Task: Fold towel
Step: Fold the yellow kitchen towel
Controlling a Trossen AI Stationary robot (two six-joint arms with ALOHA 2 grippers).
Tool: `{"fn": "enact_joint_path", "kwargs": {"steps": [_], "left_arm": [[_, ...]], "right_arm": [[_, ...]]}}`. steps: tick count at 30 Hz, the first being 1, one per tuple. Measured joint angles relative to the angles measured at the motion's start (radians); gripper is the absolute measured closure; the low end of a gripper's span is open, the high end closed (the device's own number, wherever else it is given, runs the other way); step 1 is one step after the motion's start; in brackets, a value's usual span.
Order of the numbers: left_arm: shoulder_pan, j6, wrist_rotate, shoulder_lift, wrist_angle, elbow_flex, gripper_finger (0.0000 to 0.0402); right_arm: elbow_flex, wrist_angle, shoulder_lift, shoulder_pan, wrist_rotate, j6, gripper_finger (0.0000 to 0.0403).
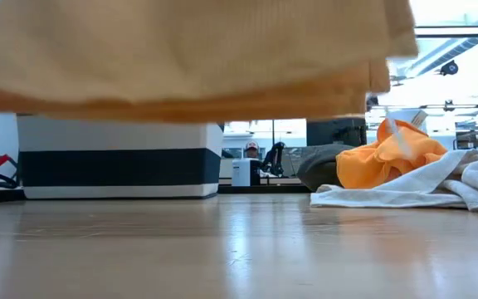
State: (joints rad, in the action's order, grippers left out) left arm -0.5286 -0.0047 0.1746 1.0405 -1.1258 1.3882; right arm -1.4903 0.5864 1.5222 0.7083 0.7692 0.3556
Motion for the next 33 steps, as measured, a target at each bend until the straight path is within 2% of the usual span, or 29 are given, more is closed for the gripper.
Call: {"fn": "enact_joint_path", "kwargs": {"steps": [8,11,14,16,19,23,27,30,33], "left_arm": [[-0.219,-0.218,0.000,0.033,0.012,-0.008,0.0401],[-0.275,-0.253,-0.027,0.073,0.073,-0.010,0.0401],[-0.297,-0.262,-0.029,0.104,0.106,-0.036,0.0401],[-0.269,-0.277,-0.021,0.116,0.090,-0.088,0.0401],[-0.170,-0.268,-0.029,0.121,0.111,-0.187,0.0401],[-0.026,-0.237,-0.002,0.078,0.141,-0.306,0.0401],[0.109,-0.214,0.002,0.038,0.148,-0.355,0.0401],[0.135,-0.259,-0.071,0.020,0.142,-0.356,0.0401],[0.108,-0.311,-0.176,0.023,0.151,-0.338,0.0401]], "right_arm": [[-0.043,-0.023,0.034,0.070,-0.146,-0.059,0.0397],[-0.044,-0.008,0.034,0.080,-0.147,-0.072,0.0398],[-0.041,0.127,0.042,0.060,-0.074,-0.049,0.0398],[-0.034,0.251,0.060,0.009,-0.047,0.027,0.0399],[-0.013,0.365,0.113,-0.082,-0.045,0.107,0.0399],[-0.003,0.382,0.165,-0.171,-0.044,0.086,0.0399],[-0.002,0.384,0.185,-0.225,-0.043,0.053,0.0399],[-0.002,0.383,0.169,-0.223,-0.046,0.030,0.0399],[-0.002,0.379,0.138,-0.198,-0.103,0.016,0.0400]]}}
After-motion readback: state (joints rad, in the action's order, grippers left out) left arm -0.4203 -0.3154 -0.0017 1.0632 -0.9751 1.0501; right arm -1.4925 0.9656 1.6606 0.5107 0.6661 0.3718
